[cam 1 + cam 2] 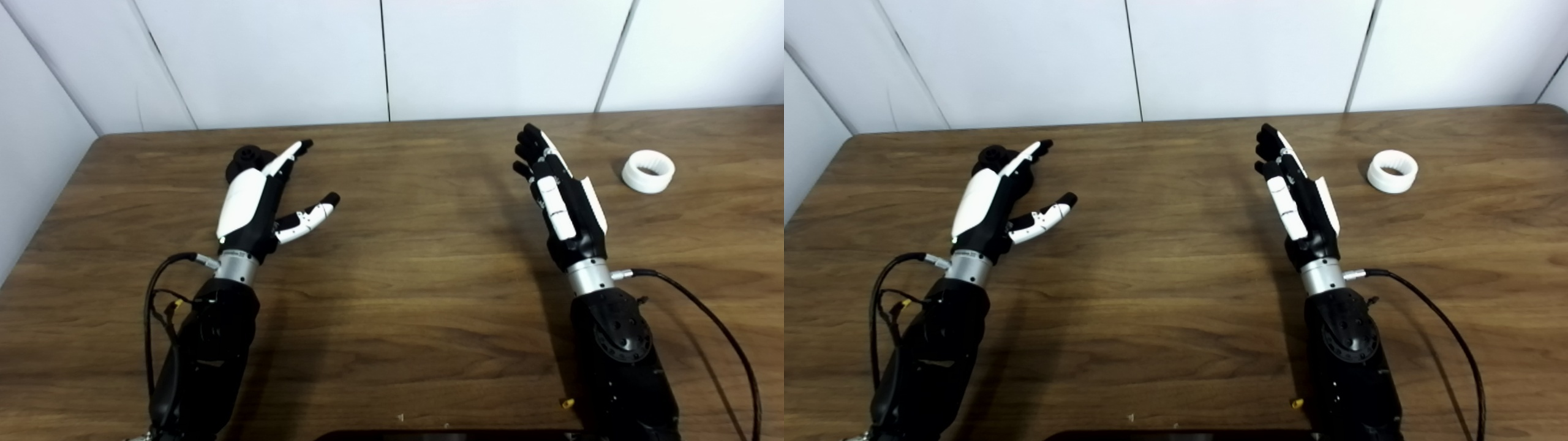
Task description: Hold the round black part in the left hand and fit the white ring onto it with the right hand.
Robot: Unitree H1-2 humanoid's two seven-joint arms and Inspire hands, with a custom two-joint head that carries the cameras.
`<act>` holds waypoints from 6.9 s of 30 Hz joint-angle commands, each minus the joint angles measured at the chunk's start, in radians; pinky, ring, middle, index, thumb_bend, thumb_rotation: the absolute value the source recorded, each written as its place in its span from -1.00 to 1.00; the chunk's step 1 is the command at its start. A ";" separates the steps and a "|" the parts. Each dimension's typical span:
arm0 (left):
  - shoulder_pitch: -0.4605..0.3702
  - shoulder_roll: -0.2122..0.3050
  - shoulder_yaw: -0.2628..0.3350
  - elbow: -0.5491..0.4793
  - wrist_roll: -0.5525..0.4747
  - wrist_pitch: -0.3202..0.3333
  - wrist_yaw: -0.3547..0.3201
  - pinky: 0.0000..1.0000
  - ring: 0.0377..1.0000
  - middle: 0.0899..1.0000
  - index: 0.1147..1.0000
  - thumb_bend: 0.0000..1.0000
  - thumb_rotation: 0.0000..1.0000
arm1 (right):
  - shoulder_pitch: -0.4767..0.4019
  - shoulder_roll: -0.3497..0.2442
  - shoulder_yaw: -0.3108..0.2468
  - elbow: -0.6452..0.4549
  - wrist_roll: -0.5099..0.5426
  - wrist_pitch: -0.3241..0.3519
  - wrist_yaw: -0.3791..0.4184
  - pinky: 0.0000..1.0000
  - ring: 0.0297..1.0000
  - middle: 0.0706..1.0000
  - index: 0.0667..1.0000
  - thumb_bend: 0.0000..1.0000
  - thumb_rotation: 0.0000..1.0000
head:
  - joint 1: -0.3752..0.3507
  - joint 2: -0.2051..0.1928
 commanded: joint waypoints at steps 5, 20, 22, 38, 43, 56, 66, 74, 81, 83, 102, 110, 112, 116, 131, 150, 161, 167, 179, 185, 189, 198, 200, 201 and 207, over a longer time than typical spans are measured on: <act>-0.063 0.073 0.006 -0.068 0.128 0.045 0.021 1.00 1.00 0.90 0.80 0.28 -0.05 | 0.090 0.000 -0.011 0.064 0.019 -0.027 0.000 0.80 0.85 0.84 0.85 0.06 0.68 | 0.017 -0.002; -0.102 0.188 0.040 -0.051 0.227 0.106 0.028 1.00 1.00 1.00 0.90 0.50 0.20 | 0.086 0.005 -0.014 0.087 0.035 -0.036 0.008 0.82 0.85 0.84 0.83 0.15 0.65 | 0.034 -0.007; -0.109 0.200 0.038 -0.039 0.239 0.110 0.033 1.00 1.00 1.00 0.91 0.53 0.25 | 0.087 0.006 -0.015 0.085 0.037 -0.034 0.008 0.82 0.86 0.84 0.83 0.15 0.64 | 0.035 -0.008; -0.162 0.242 0.046 0.095 0.218 0.139 0.035 1.00 1.00 1.00 0.93 0.80 0.26 | 0.092 0.001 -0.022 0.072 0.037 -0.022 0.007 0.80 0.84 0.82 0.82 0.13 0.64 | 0.035 -0.009; -0.178 0.254 0.026 0.146 0.231 0.152 0.019 1.00 1.00 1.00 0.91 0.88 0.28 | 0.091 0.000 -0.021 0.075 0.035 -0.026 0.007 0.79 0.83 0.82 0.82 0.13 0.64 | 0.038 -0.013; -0.238 0.275 -0.060 0.272 0.237 0.164 -0.011 1.00 1.00 1.00 0.83 1.00 0.31 | 0.100 0.001 -0.021 0.063 0.034 -0.018 0.006 0.80 0.84 0.83 0.82 0.15 0.65 | 0.030 -0.010; -0.258 0.259 -0.078 0.334 0.189 0.161 -0.035 1.00 1.00 1.00 0.82 1.00 0.24 | 0.098 0.000 -0.020 0.072 0.032 -0.032 0.008 0.80 0.82 0.82 0.82 0.17 0.65 | 0.028 -0.007; -0.273 0.251 -0.099 0.400 0.173 0.148 -0.004 1.00 1.00 1.00 0.83 1.00 0.25 | 0.106 -0.001 -0.023 0.052 0.039 -0.011 0.008 0.80 0.84 0.81 0.81 0.16 0.63 | 0.022 -0.005; -0.269 0.254 -0.130 0.420 0.199 0.159 0.031 1.00 1.00 1.00 0.80 1.00 0.30 | 0.110 -0.005 -0.024 0.045 0.039 -0.008 0.008 0.83 0.85 0.82 0.82 0.18 0.64 | 0.023 -0.003; -0.268 0.251 -0.133 0.431 0.196 0.164 0.045 1.00 1.00 1.00 0.79 1.00 0.27 | 0.111 -0.007 -0.024 0.042 0.040 -0.005 0.009 0.82 0.84 0.82 0.81 0.20 0.65 | 0.022 -0.002; -0.345 0.174 -0.105 0.633 0.112 0.168 0.226 1.00 1.00 1.00 0.86 1.00 0.45 | 0.129 -0.014 -0.026 0.004 0.036 0.018 0.005 0.80 0.82 0.80 0.78 0.17 0.63 | 0.013 0.006; -0.357 0.167 -0.106 0.663 0.088 0.165 0.251 1.00 1.00 1.00 0.88 1.00 0.40 | 0.133 -0.017 -0.024 -0.007 0.036 0.017 0.009 0.81 0.82 0.79 0.78 0.10 0.62 | 0.005 0.009; -0.362 0.163 -0.104 0.672 0.080 0.160 0.254 1.00 1.00 1.00 0.88 1.00 0.38 | 0.133 -0.019 -0.023 -0.009 0.035 0.014 0.010 0.82 0.84 0.81 0.78 0.05 0.62 | 0.003 0.010; -0.373 0.159 -0.113 0.690 0.070 0.158 0.264 1.00 1.00 1.00 0.87 1.00 0.35 | 0.137 -0.018 -0.023 -0.019 0.032 0.020 0.006 0.79 0.83 0.81 0.78 0.06 0.61 | -0.001 0.011; -0.401 0.149 -0.143 0.718 0.032 0.145 0.232 0.99 1.00 1.00 0.86 1.00 0.37 | 0.146 -0.018 -0.023 -0.044 0.036 0.035 0.008 0.78 0.83 0.83 0.81 0.02 0.61 | -0.018 0.014; -0.428 0.150 -0.146 0.733 -0.028 0.111 0.200 1.00 1.00 1.00 0.84 1.00 0.36 | 0.155 -0.014 -0.020 -0.042 0.019 0.022 -0.001 0.80 0.84 0.83 0.82 0.02 0.63 | -0.022 0.014; -0.443 0.139 -0.146 0.753 -0.040 0.121 0.221 0.97 1.00 1.00 0.74 1.00 0.24 | 0.164 -0.014 -0.020 -0.051 0.011 0.016 -0.002 0.80 0.83 0.82 0.82 0.03 0.63 | -0.029 0.019; -0.463 0.120 -0.146 0.812 -0.037 0.120 0.283 1.00 1.00 1.00 0.57 0.98 0.02 | 0.171 -0.016 -0.022 -0.061 0.011 0.022 -0.003 0.80 0.81 0.81 0.81 0.07 0.63 | -0.031 0.022; -0.459 0.113 -0.154 0.837 -0.038 0.109 0.330 1.00 1.00 1.00 0.45 0.88 -0.13 | 0.179 -0.019 -0.022 -0.077 -0.001 0.035 -0.009 0.78 0.80 0.79 0.81 0.06 0.65 | -0.033 0.031; -0.451 0.113 -0.154 0.832 -0.045 0.097 0.335 1.00 1.00 1.00 0.43 0.86 -0.15 | 0.182 -0.016 -0.024 -0.084 0.004 0.037 -0.012 0.78 0.81 0.79 0.80 0.03 0.64 | -0.032 0.032; -0.445 0.110 -0.153 0.819 -0.047 0.104 0.325 1.00 1.00 1.00 0.41 0.84 -0.18 | 0.180 -0.016 -0.023 -0.084 0.004 0.038 -0.012 0.77 0.79 0.78 0.80 0.03 0.63 | -0.032 0.034; -0.399 0.086 -0.158 0.769 -0.050 0.088 0.328 1.00 1.00 1.00 0.38 0.88 -0.21 | 0.176 -0.022 -0.025 -0.088 0.014 0.034 -0.002 0.76 0.79 0.79 0.80 0.03 0.62 | -0.033 0.039; -0.384 0.077 -0.160 0.758 -0.053 0.082 0.328 1.00 1.00 1.00 0.39 0.88 -0.22 | 0.174 -0.023 -0.026 -0.089 0.008 0.036 -0.006 0.74 0.79 0.79 0.80 0.01 0.63 | -0.032 0.039; -0.378 0.072 -0.160 0.757 -0.054 0.077 0.331 0.98 1.00 1.00 0.38 0.90 -0.21 | 0.173 -0.023 -0.027 -0.091 0.009 0.040 -0.006 0.72 0.78 0.78 0.80 0.02 0.63 | -0.032 0.039; -0.344 0.045 -0.163 0.745 -0.064 0.055 0.343 0.98 1.00 1.00 0.38 0.93 -0.22 | 0.169 -0.026 -0.028 -0.091 0.011 0.037 -0.004 0.72 0.78 0.78 0.79 0.04 0.62 | -0.032 0.042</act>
